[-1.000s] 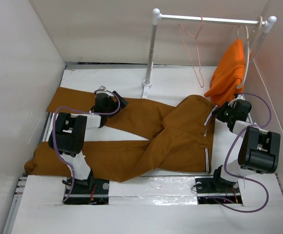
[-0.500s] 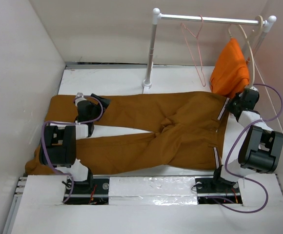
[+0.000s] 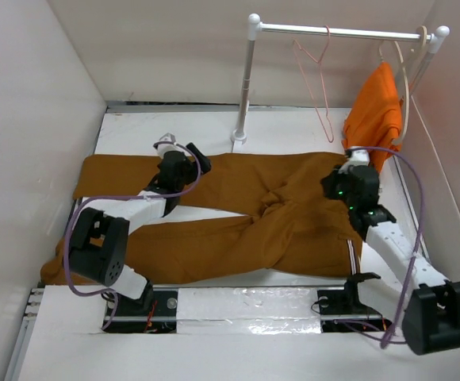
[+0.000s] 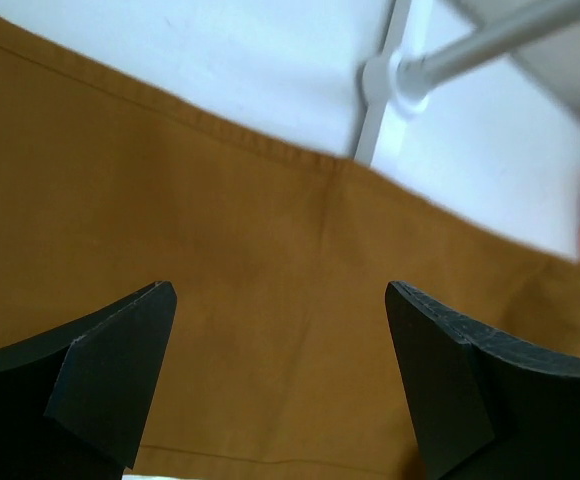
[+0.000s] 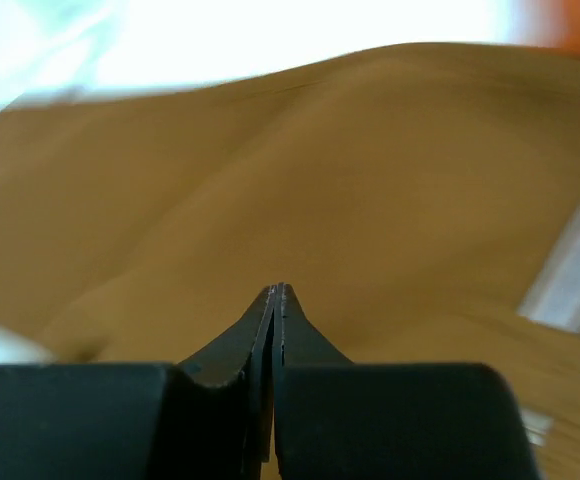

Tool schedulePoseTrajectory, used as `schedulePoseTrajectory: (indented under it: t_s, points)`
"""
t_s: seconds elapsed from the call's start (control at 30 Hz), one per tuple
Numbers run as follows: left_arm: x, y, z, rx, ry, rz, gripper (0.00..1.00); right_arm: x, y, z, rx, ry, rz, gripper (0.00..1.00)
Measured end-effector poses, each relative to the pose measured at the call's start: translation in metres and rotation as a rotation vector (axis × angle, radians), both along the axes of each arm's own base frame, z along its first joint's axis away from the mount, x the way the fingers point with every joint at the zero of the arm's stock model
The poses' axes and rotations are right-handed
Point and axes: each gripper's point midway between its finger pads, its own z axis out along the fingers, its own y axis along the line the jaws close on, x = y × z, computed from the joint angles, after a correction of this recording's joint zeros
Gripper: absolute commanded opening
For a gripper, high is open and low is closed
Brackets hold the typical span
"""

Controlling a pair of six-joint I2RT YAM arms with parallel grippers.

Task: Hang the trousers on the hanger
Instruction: Flatten out the trousers at the center of the board.

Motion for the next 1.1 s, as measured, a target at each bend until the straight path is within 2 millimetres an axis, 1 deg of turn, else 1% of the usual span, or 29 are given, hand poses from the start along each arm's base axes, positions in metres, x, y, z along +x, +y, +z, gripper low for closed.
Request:
schedulePoseTrajectory:
  t_s: [0.03,0.07,0.1,0.13,0.17,0.2,0.27,0.3,0.33,0.4,0.47,0.53,0.63,0.67,0.77,0.83,0.87,0.9,0.97,1.0,1.03,1.07,1.1]
  points:
    - [-0.002,-0.008,-0.006,0.032,0.021,-0.023,0.86,-0.006,0.029,0.001,-0.005,-0.006,0.091,0.10]
    - [-0.003,-0.016,-0.013,0.061,0.041,-0.046,0.86,-0.014,0.058,-0.001,-0.013,-0.002,0.178,0.19]
    - [-0.005,-0.023,-0.020,0.084,0.063,-0.070,0.86,-0.022,0.084,-0.005,-0.023,0.009,0.262,0.41]
    - [-0.007,-0.028,-0.027,0.102,0.085,-0.092,0.86,-0.032,0.110,-0.011,-0.039,0.031,0.343,0.52]
    - [-0.009,-0.035,-0.035,0.121,0.109,-0.120,0.86,-0.040,0.131,-0.020,-0.064,0.055,0.406,0.61]
    - [-0.011,-0.041,-0.042,0.132,0.132,-0.148,0.86,-0.048,0.149,-0.028,-0.092,0.083,0.462,0.66]
    - [-0.010,-0.047,-0.054,0.151,0.173,-0.179,0.87,-0.055,0.173,-0.043,-0.154,0.133,0.513,0.66]
    - [-0.008,-0.049,-0.060,0.159,0.191,-0.188,0.87,-0.057,0.180,-0.050,-0.180,0.152,0.521,0.64]
    - [-0.005,-0.050,-0.067,0.164,0.210,-0.190,0.87,-0.059,0.184,-0.057,-0.197,0.168,0.523,0.63]
    - [0.000,-0.052,-0.079,0.162,0.245,-0.199,0.87,-0.065,0.187,-0.070,-0.215,0.201,0.513,0.60]
    - [0.010,-0.053,-0.076,0.126,0.237,-0.201,0.87,-0.076,0.187,-0.083,-0.198,0.222,0.494,0.59]
    - [0.017,-0.046,-0.077,0.105,0.246,-0.180,0.87,-0.094,0.185,-0.101,-0.187,0.255,0.487,0.58]
    - [0.032,-0.038,-0.075,0.081,0.253,-0.136,0.87,-0.127,0.181,-0.127,-0.177,0.315,0.489,0.59]
    - [0.039,-0.036,-0.075,0.072,0.257,-0.120,0.87,-0.133,0.183,-0.128,-0.162,0.307,0.489,0.59]
    - [0.057,-0.033,-0.072,0.055,0.258,-0.092,0.87,-0.145,0.184,-0.126,-0.131,0.300,0.480,0.62]
    - [0.064,-0.029,-0.069,0.054,0.267,-0.072,0.87,-0.147,0.183,-0.122,-0.117,0.299,0.471,0.65]
    - [0.067,-0.028,-0.066,0.058,0.269,-0.064,0.87,-0.149,0.182,-0.118,-0.112,0.294,0.470,0.72]
    - [0.071,-0.026,-0.062,0.061,0.265,-0.053,0.87,-0.149,0.180,-0.112,-0.109,0.286,0.469,0.84]
    - [0.078,-0.023,-0.052,0.069,0.253,-0.032,0.88,-0.146,0.178,-0.095,-0.108,0.250,0.469,0.93]
    - [0.081,-0.022,-0.047,0.075,0.246,-0.023,0.91,-0.142,0.178,-0.084,-0.104,0.226,0.468,0.87]
    - [0.084,-0.019,-0.042,0.084,0.236,-0.009,0.91,-0.134,0.178,-0.067,-0.093,0.185,0.460,0.87]
    - [0.085,-0.017,-0.039,0.096,0.240,0.000,0.91,-0.124,0.175,-0.054,-0.096,0.156,0.452,0.76]
    - [0.087,-0.013,-0.036,0.106,0.247,0.010,0.91,-0.111,0.171,-0.041,-0.101,0.126,0.436,0.67]
